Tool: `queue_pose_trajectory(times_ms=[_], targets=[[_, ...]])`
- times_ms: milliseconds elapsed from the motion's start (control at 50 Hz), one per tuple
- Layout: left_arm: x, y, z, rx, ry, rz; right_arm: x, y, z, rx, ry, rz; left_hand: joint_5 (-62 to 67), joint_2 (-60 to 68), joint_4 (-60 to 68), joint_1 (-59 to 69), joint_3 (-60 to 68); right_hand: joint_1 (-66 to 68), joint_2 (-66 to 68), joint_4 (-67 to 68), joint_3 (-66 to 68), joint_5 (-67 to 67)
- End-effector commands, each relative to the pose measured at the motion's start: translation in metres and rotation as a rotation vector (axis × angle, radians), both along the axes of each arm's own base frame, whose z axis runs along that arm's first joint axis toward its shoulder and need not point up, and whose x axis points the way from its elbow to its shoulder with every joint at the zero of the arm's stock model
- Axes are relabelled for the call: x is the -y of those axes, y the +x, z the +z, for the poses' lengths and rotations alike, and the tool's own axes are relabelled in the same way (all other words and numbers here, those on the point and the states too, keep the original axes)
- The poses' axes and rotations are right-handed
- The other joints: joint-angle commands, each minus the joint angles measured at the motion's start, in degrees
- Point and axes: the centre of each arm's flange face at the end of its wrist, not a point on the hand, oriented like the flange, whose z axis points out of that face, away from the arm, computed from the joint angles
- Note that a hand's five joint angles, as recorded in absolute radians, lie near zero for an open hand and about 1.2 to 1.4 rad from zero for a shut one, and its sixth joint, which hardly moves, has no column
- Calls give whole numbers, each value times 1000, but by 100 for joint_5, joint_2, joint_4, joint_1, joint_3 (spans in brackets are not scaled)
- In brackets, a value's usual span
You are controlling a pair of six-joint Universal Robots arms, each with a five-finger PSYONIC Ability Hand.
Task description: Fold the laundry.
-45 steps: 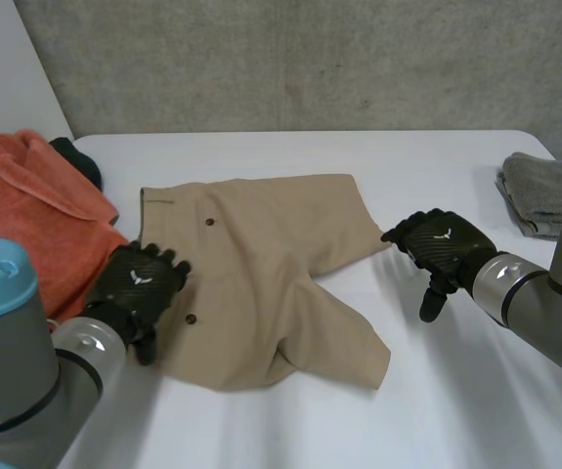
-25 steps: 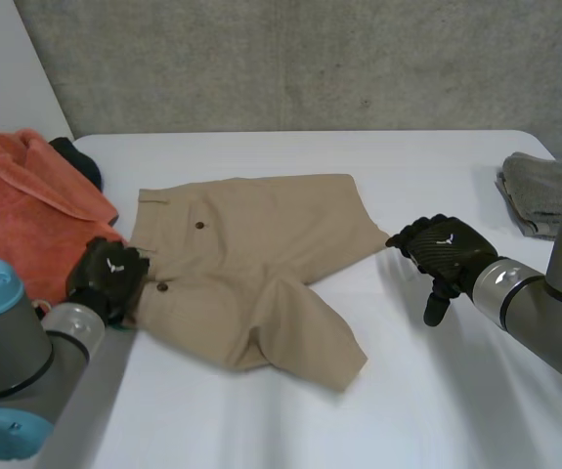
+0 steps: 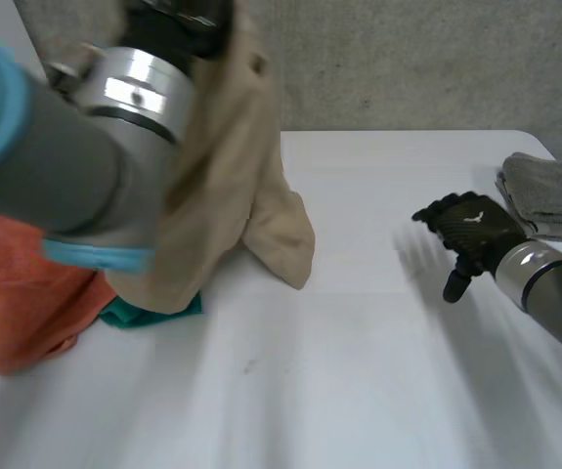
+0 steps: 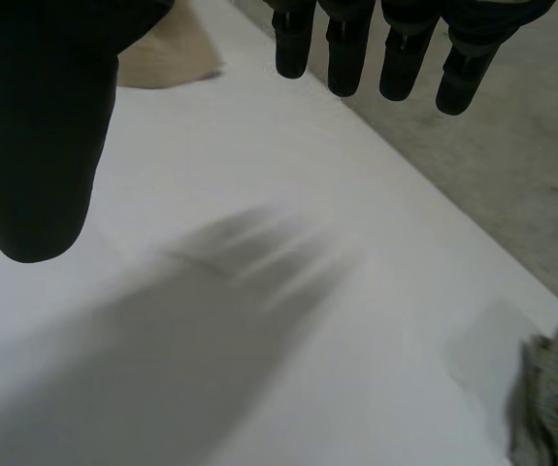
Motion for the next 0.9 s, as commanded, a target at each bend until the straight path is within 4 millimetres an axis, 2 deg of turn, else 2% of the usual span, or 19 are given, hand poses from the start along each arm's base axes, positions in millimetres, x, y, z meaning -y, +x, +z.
queue_pose_trajectory(times_ms=[20, 40, 60, 100, 120, 140, 180, 240, 340, 360, 400, 460, 500, 560, 580, 660, 780, 900], targets=[[-65, -67, -86, 167, 203, -374, 23, -24, 8, 54, -23, -113, -726, -903, -888, -497, -884, -244, -171, -170, -170, -270], [-74, -73, -98, 190, 224, -415, 25, -27, 9, 58, -25, -125, -1434, -1610, -1595, -1205, -1592, -244, -171, -170, -170, -270], [-93, -81, -119, 234, 263, -490, 30, -31, 8, 61, -24, -145, -2374, -2550, -2535, -2145, -2531, -244, -171, -170, -170, -270], [-108, -85, -138, 275, 298, -549, 34, -35, 9, 61, -27, -162, -3587, -3764, -3749, -3358, -3745, -244, -171, -170, -170, -270], [-117, -86, -155, 314, 330, -583, 37, -39, 9, 63, -30, -177, -5226, -5403, -5388, -4997, -5384, -244, -171, -170, -170, -270], [-121, -85, -161, 332, 343, -595, 38, -40, 8, 63, -28, -180, -5701, -5878, -5863, -5472, -5859, -244, -171, -170, -170, -270], [-125, -82, -168, 358, 353, -607, 40, -42, 9, 64, -31, -183, -5701, -5878, -5863, -5472, -5859, -244, -171, -170, -170, -270], [-123, -74, -163, 366, 340, -580, 42, -44, 10, 70, -36, -183, -5701, -5878, -5863, -5472, -5859, -244, -171, -170, -170, -270], [-104, -47, -125, 293, 318, -447, 38, -37, 19, 88, -53, -113, -5701, -5878, -5863, -5472, -5859, -244, -171, -170, -170, -270], [-99, -34, -115, 266, 331, -384, 34, -33, 25, 95, -63, -73, -5701, -5878, -5863, -5472, -5859, -244, -171, -170, -170, -270], [-96, -20, -107, 241, 355, -316, 27, -27, 31, 95, -72, -24, -5701, -5878, -5863, -5472, -5859, -244, -171, -170, -170, -270], [-90, 10, -104, 210, 428, -175, 11, -19, 45, 71, -93, 71, -5701, -5878, -5863, -5472, -5859, -244, -171, -170, -170, -270], [-88, 33, -110, 211, 497, -66, -2, -14, 49, 26, -103, 148, -5382, -5559, -5544, -5153, -5540, 89, 162, 163, 164, 63], [-90, 53, -120, 239, 572, 15, -13, -11, 46, -32, -95, 206, -4673, -4849, -4834, -4444, -4831, 394, 467, 468, 469, 368], [-93, 66, -130, 269, 634, 63, -20, -10, 42, -82, -85, 245, -4571, -4747, -4732, -4342, -4729, 678, 751, 752, 753, 652], [-101, 92, -152, 330, 795, 133, -38, -10, 27, -221, -40, 335, -4302, -4479, -4464, -4073, -4460, 933, 1006, 1007, 1008, 907], [-99, 110, -174, 315, 982, 179, -51, -7, 3, -345, -13, 448, -3914, -4090, -4075, -3685, -4072, 1169, 1242, 1243, 1244, 1143], [-83, 113, -196, 291, 1091, 200, -44, 1, -18, -322, -16, 455, -3796, -3973, -3958, -3567, -3954, 1186, 1258, 1260, 1260, 1160]])
